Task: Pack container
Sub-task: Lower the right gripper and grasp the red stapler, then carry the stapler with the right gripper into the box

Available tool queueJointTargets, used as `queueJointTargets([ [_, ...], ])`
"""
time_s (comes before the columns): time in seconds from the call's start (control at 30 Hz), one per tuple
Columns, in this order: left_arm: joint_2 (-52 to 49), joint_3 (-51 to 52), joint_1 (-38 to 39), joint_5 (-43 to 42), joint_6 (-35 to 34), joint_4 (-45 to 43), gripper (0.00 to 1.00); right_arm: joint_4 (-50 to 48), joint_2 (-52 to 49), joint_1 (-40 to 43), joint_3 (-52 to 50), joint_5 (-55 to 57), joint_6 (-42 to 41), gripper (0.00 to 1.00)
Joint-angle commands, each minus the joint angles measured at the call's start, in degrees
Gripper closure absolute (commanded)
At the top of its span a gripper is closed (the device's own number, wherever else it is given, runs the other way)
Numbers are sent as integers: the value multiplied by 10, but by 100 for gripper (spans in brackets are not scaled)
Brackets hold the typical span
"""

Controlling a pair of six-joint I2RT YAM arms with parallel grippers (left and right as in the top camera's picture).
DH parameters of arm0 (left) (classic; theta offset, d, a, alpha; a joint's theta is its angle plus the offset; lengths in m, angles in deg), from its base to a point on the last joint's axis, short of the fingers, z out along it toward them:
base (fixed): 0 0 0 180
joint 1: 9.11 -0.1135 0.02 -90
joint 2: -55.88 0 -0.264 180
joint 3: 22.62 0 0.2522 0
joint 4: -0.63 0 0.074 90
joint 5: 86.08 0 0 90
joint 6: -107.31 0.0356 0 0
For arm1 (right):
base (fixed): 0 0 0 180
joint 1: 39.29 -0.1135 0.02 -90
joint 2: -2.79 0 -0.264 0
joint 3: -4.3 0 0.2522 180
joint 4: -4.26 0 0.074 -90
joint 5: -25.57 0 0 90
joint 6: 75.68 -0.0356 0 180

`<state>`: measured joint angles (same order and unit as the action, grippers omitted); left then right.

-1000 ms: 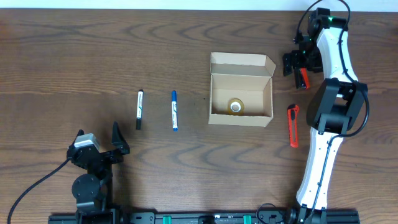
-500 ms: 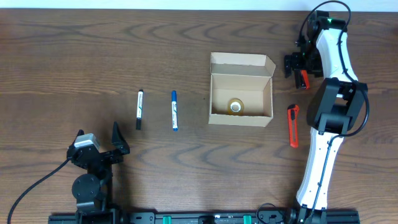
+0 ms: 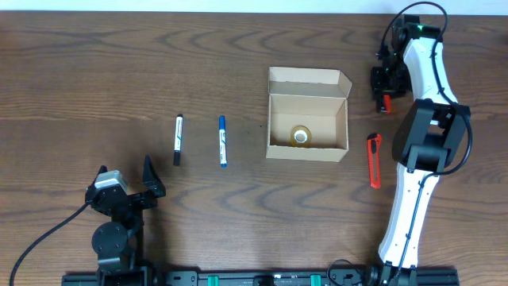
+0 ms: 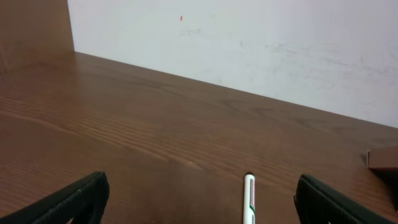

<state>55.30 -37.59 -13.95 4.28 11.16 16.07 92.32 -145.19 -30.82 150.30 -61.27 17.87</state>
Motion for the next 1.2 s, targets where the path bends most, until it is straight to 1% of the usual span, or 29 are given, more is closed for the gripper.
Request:
queueJointTargets([
  [0.0,4,9,-4,-5,2,28,5,-3,-22,5,-20,24,-1,98],
  [0.23,4,9,-4,-5,2,28,5,-4,-22,5,-20,23,-1,98],
  [0.37,4,9,-4,-5,2,28,5,-2,-19,2,-18,9,18,98],
  [0.53,4,9,-4,-5,2,28,5,1,10,2,1,-20,18,98],
  [0.67,4,9,-4,-5,2,28,5,14,69,-3,51,-51,19,98],
  [0.8,4,9,-4,-5,2,28,5,42,155,-19,115,-106,42,98],
  [0.87,4,9,-4,-5,2,28,5,54,204,-35,138,-111,49,98],
  [1.03,4,9,-4,-5,2,28,5,75,334,-93,151,-112,100,98],
  [1.17,4,9,-4,-5,2,28,5,119,400,-149,151,-123,141,98],
])
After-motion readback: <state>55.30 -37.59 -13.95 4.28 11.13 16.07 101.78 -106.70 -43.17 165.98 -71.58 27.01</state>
